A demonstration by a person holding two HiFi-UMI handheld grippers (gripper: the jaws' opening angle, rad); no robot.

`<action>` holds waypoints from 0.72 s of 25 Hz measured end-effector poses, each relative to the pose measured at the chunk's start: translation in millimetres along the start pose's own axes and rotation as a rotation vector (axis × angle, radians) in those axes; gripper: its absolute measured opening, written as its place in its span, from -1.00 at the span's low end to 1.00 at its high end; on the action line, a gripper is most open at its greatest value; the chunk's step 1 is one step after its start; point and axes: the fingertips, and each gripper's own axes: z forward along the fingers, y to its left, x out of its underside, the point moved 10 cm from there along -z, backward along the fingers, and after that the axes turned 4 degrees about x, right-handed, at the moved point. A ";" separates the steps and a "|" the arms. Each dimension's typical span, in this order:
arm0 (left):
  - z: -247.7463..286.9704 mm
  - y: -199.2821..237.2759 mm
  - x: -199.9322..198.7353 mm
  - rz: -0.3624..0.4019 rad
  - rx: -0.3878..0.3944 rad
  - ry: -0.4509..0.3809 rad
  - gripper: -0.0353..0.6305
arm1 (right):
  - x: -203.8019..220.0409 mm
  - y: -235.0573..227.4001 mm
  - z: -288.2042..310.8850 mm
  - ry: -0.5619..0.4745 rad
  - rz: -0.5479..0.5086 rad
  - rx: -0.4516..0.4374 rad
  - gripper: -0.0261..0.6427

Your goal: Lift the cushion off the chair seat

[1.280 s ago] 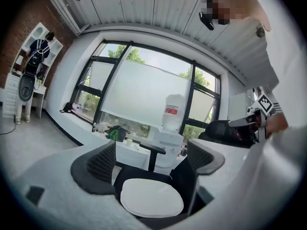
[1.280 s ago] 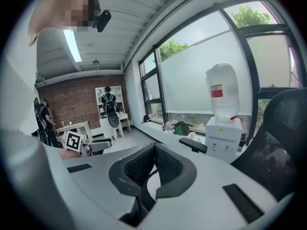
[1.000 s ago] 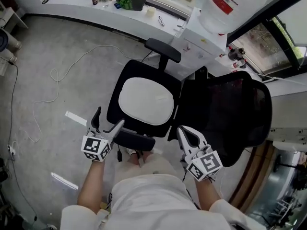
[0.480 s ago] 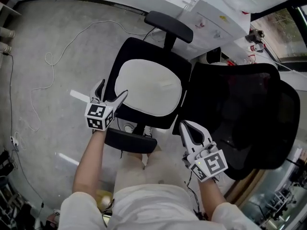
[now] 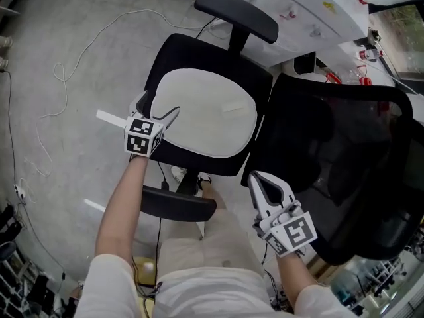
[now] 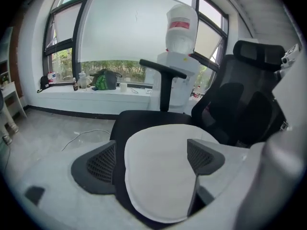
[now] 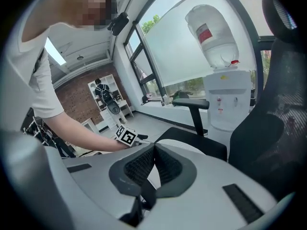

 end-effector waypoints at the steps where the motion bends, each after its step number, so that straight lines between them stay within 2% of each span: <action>1: 9.3 1.2 3.1 -0.002 -0.003 0.015 0.48 | 3.9 -2.2 1.6 0.008 0.006 0.000 -0.92; 10: 48.2 12.8 39.0 -0.037 -0.022 0.105 0.48 | 22.8 -9.5 4.7 0.061 0.029 -0.012 -0.92; 16: 57.3 15.5 46.3 -0.073 -0.045 0.110 0.47 | 18.1 -11.7 6.8 0.042 0.119 -0.011 -0.92; 18: 63.0 13.4 50.0 -0.053 -0.035 0.151 0.46 | 17.3 -9.7 8.8 0.043 0.125 -0.010 -0.92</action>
